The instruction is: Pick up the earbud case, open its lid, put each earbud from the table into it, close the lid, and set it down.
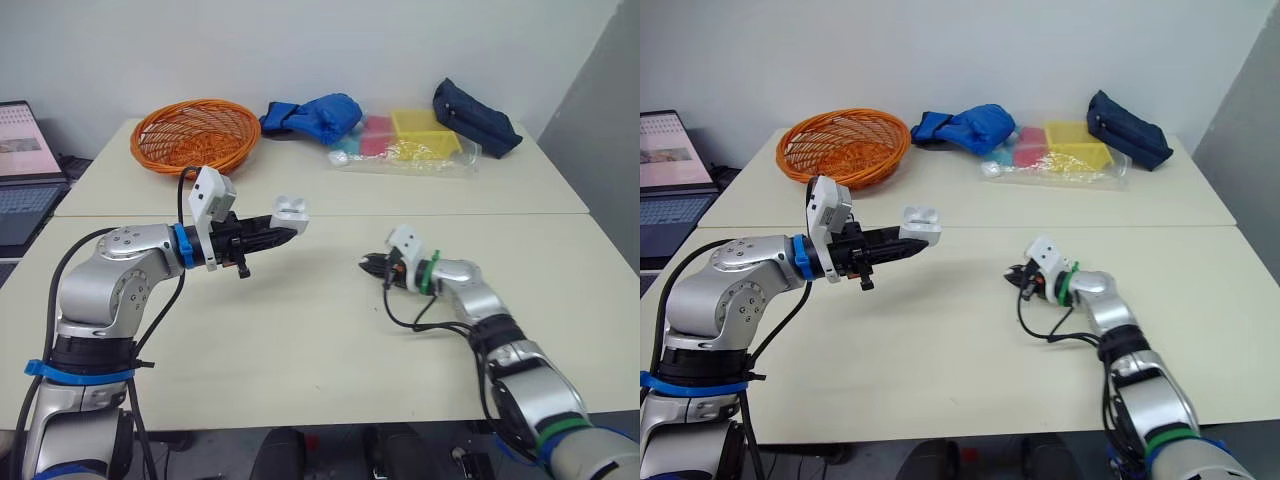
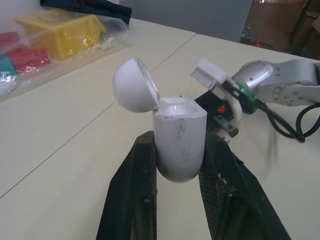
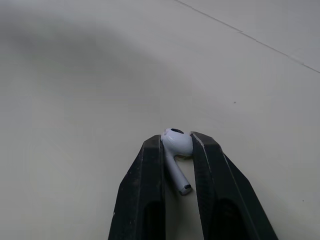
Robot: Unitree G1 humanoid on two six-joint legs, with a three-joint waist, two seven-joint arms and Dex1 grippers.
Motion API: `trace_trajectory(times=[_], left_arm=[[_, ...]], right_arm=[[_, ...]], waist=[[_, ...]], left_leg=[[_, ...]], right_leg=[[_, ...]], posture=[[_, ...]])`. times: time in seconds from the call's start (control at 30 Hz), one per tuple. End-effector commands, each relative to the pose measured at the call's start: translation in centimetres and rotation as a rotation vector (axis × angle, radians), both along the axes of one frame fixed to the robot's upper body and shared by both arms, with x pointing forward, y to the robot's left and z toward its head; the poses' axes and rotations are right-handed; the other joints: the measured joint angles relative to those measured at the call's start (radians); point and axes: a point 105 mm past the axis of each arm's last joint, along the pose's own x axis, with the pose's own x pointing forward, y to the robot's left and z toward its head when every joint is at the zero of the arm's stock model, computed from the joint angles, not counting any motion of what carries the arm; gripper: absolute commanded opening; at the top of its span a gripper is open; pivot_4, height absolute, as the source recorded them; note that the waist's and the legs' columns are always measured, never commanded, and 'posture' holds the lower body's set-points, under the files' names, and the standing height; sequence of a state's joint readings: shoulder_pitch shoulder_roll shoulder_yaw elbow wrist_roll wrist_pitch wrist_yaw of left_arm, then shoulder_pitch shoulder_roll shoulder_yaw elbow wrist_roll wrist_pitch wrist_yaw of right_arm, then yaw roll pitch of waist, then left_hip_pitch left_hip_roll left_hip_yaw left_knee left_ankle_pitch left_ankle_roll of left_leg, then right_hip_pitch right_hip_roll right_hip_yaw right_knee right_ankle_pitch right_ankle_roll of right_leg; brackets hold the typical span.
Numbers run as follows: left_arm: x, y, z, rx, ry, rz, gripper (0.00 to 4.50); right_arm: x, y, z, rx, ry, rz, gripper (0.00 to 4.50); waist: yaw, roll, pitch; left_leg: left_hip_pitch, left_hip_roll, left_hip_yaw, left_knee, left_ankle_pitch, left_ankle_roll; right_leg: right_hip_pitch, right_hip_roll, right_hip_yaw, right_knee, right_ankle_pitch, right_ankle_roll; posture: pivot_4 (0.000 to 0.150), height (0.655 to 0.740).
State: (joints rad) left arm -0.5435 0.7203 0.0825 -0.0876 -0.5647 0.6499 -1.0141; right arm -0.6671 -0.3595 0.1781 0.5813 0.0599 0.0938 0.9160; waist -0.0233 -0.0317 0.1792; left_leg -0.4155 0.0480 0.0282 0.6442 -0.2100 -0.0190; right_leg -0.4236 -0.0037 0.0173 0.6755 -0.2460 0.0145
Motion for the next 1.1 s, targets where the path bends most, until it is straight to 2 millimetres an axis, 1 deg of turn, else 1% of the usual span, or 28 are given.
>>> trace_trajectory(times=[0.03, 0.07, 0.1, 0.13, 0.17, 0.2, 0.27, 0.33, 0.37, 0.4, 0.47, 0.6, 0.67, 0.77, 0.83, 0.9, 1.07, 1.1], left_arm=[[-0.4, 0.0, 0.7, 0.010, -0.046, -0.014, 0.75], [-0.5, 0.0, 0.6, 0.012, -0.044, -0.014, 0.75], [-0.5, 0.0, 0.4, 0.011, -0.041, -0.015, 0.75], [-0.5, -0.1, 0.2, 0.010, -0.039, -0.015, 0.75], [-0.5, -0.2, 0.0, 0.015, -0.037, -0.011, 0.75], [-0.5, -0.2, -0.2, 0.019, -0.037, -0.008, 0.75], [-0.5, -0.3, -0.4, 0.024, -0.036, -0.007, 0.75], [-0.8, -0.5, -0.6, 0.019, -0.027, -0.015, 0.75], [-0.9, -0.6, -0.8, 0.017, -0.022, -0.021, 0.75], [-1.0, -0.6, -0.9, 0.016, -0.017, -0.024, 0.75], [-1.1, -0.8, -1.0, 0.016, -0.013, -0.028, 0.75], [-1.1, -1.0, -1.3, 0.020, -0.009, -0.030, 0.75], [-1.4, -1.1, -1.2, 0.017, -0.006, -0.036, 0.75], [-1.7, -1.0, -1.3, 0.023, 0.002, -0.039, 0.75], [-1.9, -0.9, -1.3, 0.026, 0.005, -0.039, 0.75], [-2.0, -0.9, -1.3, 0.027, 0.007, -0.039, 0.75], [-2.5, -1.1, -1.8, 0.040, 0.023, -0.047, 0.75], [-2.6, -1.1, -1.9, 0.040, 0.027, -0.048, 0.75]], right_arm=[[-4.0, -4.0, 3.9, -0.087, -0.014, 0.100, 0.40], [-5.6, -5.3, 4.8, -0.124, 0.006, 0.123, 0.40], [-7.0, -6.6, 5.2, -0.169, 0.045, 0.132, 0.40], [-8.2, -8.1, 5.1, -0.231, 0.080, 0.131, 0.40], [-8.9, -9.8, 4.5, -0.303, 0.111, 0.108, 0.40], [-9.5, -11.0, 4.3, -0.352, 0.132, 0.093, 0.40], [-10.1, -12.2, 3.8, -0.404, 0.157, 0.077, 0.40], [-10.3, -14.3, 3.0, -0.468, 0.188, 0.027, 0.40], [-10.6, -15.7, 2.4, -0.534, 0.197, 0.024, 0.40], [-10.7, -16.5, 2.1, -0.570, 0.210, 0.021, 0.40], [-10.8, -17.2, 1.8, -0.616, 0.221, 0.038, 0.40], [-10.6, -17.6, 1.1, -0.655, 0.247, 0.059, 0.40], [-10.7, -18.6, 1.0, -0.729, 0.254, 0.082, 0.40], [-11.2, -20.2, 1.6, -0.802, 0.295, 0.093, 0.40], [-11.9, -20.6, 1.9, -0.818, 0.328, 0.118, 0.40], [-12.2, -20.8, 2.0, -0.822, 0.342, 0.121, 0.40], [-12.9, -23.0, 3.1, -0.921, 0.373, 0.126, 0.40], [-13.1, -23.4, 2.9, -0.931, 0.384, 0.117, 0.40]], waist=[[0.006, 0.001, 0.001], [0.014, 0.004, 0.003], [0.019, 0.006, 0.004], [0.020, 0.006, 0.004], [0.020, 0.006, 0.004], [0.018, 0.004, 0.004], [0.009, 0.000, 0.004], [0.002, 0.000, 0.004], [0.000, 0.000, 0.004], [-0.001, 0.001, 0.004], [-0.004, 0.001, 0.004], [-0.009, 0.001, 0.004], [-0.009, 0.001, 0.004], [-0.006, 0.001, 0.004], [-0.003, 0.001, 0.004], [0.000, 0.001, 0.004], [-0.003, 0.002, 0.005], [-0.004, 0.002, 0.005]], left_leg=[[-0.001, 0.000, 0.000, 0.000, 0.000, 0.000], [-0.002, -0.001, 0.000, 0.000, 0.000, 0.000], [-0.003, -0.001, 0.000, 0.000, 0.000, 0.000], [-0.002, -0.002, 0.001, 0.000, -0.001, -0.001], [-0.002, -0.003, 0.002, 0.000, -0.001, -0.001], [-0.002, -0.003, 0.002, 0.000, -0.001, -0.001], [0.001, -0.002, 0.002, 0.000, -0.001, -0.002], [0.002, 0.000, 0.001, 0.000, -0.001, -0.001], [0.002, 0.000, 0.001, 0.000, -0.001, -0.001], [0.003, -0.001, 0.001, 0.000, -0.001, -0.001], [0.003, -0.001, 0.002, 0.001, -0.001, -0.001], [0.003, -0.001, 0.002, 0.001, -0.001, -0.001], [0.003, -0.001, 0.002, 0.001, -0.001, -0.001], [0.003, -0.001, 0.002, 0.001, -0.001, -0.001], [0.002, -0.001, 0.002, 0.001, -0.001, -0.001], [0.002, -0.002, 0.002, 0.001, -0.001, -0.001], [0.002, -0.001, 0.002, 0.001, -0.001, -0.001], [0.002, -0.001, 0.002, 0.001, -0.001, -0.001]], right_leg=[[0.000, 0.000, 0.000, -0.001, 0.000, 0.000], [0.000, -0.002, 0.000, -0.002, -0.001, 0.001], [-0.001, -0.004, -0.001, -0.002, -0.002, 0.003], [-0.001, -0.006, 0.000, -0.002, -0.003, 0.005], [0.000, -0.006, 0.000, -0.003, -0.003, 0.005], [0.000, -0.005, 0.000, -0.004, -0.003, 0.005], [0.002, -0.003, 0.000, -0.004, -0.002, 0.004], [0.002, -0.001, 0.000, -0.004, -0.004, -0.003], [0.002, -0.001, 0.000, -0.002, -0.004, -0.004], [0.002, -0.001, 0.000, -0.002, -0.004, -0.004], [0.002, -0.002, 0.001, -0.001, -0.004, -0.004], [0.002, -0.001, 0.001, -0.001, -0.003, -0.002], [0.002, -0.001, 0.000, -0.001, -0.001, 0.001], [0.002, -0.001, 0.000, -0.002, -0.002, 0.001], [0.002, -0.002, 0.000, -0.003, -0.002, 0.002], [0.002, -0.002, 0.000, -0.003, -0.002, 0.002], [0.002, -0.002, 0.000, -0.003, -0.002, 0.002], [0.002, -0.002, 0.000, -0.003, -0.002, 0.002]], posture=[[0.150, 0.7400], [0.150, 0.7400], [0.150, 0.7400], [0.150, 0.7400], [0.150, 0.7400], [0.150, 0.7400], [0.150, 0.7400], [0.150, 0.7400], [0.150, 0.7400], [0.150, 0.7400], [0.150, 0.7400], [0.150, 0.7400], [0.150, 0.7400], [0.150, 0.7400], [0.150, 0.7400], [0.150, 0.7400], [0.150, 0.7400], [0.150, 0.7400]])
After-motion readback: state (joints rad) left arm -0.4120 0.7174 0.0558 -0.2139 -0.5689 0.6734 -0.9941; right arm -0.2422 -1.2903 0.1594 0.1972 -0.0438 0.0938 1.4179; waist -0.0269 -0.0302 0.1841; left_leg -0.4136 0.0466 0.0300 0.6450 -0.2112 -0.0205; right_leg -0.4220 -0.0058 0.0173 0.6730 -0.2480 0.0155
